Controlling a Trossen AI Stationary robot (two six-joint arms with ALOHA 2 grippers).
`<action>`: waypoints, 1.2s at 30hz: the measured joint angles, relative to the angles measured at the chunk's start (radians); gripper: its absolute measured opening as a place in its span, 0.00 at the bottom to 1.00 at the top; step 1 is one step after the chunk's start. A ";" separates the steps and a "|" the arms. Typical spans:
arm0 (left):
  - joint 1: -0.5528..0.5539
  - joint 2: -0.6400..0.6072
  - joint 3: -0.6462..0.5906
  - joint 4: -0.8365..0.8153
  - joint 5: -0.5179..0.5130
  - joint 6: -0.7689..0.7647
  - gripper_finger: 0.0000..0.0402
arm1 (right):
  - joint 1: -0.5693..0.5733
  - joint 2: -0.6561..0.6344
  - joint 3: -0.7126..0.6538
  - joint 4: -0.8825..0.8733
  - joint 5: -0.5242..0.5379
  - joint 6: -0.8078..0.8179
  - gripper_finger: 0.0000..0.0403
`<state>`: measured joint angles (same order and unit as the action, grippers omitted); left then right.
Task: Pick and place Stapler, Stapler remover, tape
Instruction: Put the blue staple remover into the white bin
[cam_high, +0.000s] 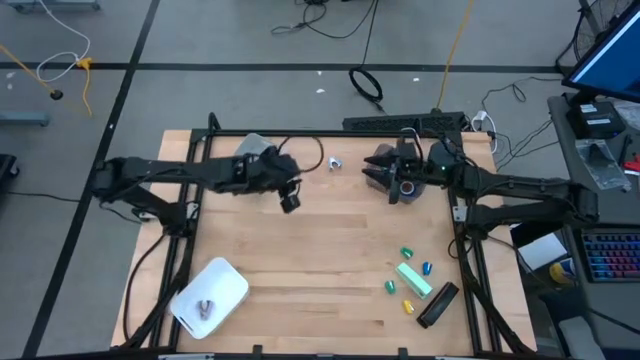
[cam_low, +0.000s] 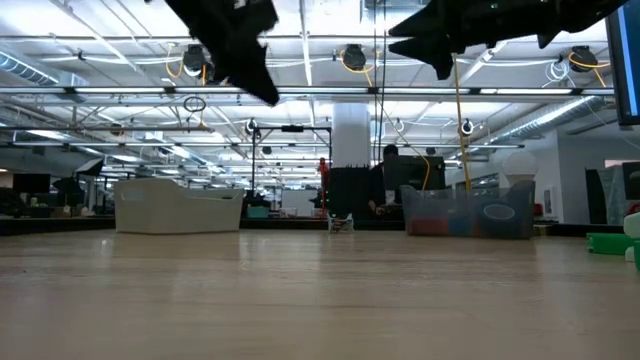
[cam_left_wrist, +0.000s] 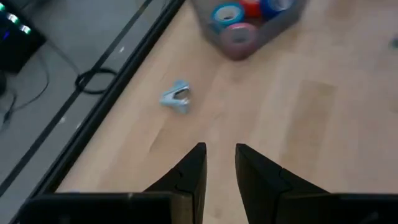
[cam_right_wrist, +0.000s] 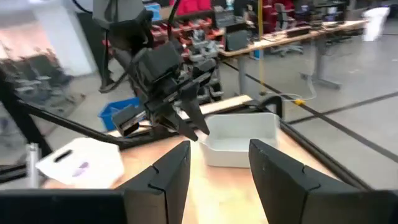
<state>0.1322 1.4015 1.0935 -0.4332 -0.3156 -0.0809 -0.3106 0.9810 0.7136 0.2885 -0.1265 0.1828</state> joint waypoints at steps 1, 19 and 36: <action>0.021 0.018 0.000 0.029 0.003 -0.010 0.22 | -0.012 -0.006 0.000 -0.019 -0.001 -0.013 0.39; 0.299 0.038 0.002 0.215 0.358 -0.073 0.22 | -0.179 0.235 0.092 -0.086 0.026 -0.011 0.39; 0.480 -0.157 0.001 0.172 0.562 -0.016 0.22 | -0.269 0.678 0.576 -0.553 0.017 -0.064 0.39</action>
<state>0.6121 1.2448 1.0943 -0.2611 0.2466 -0.0970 -0.5792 1.6585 1.2900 -0.2646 -0.1092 0.1192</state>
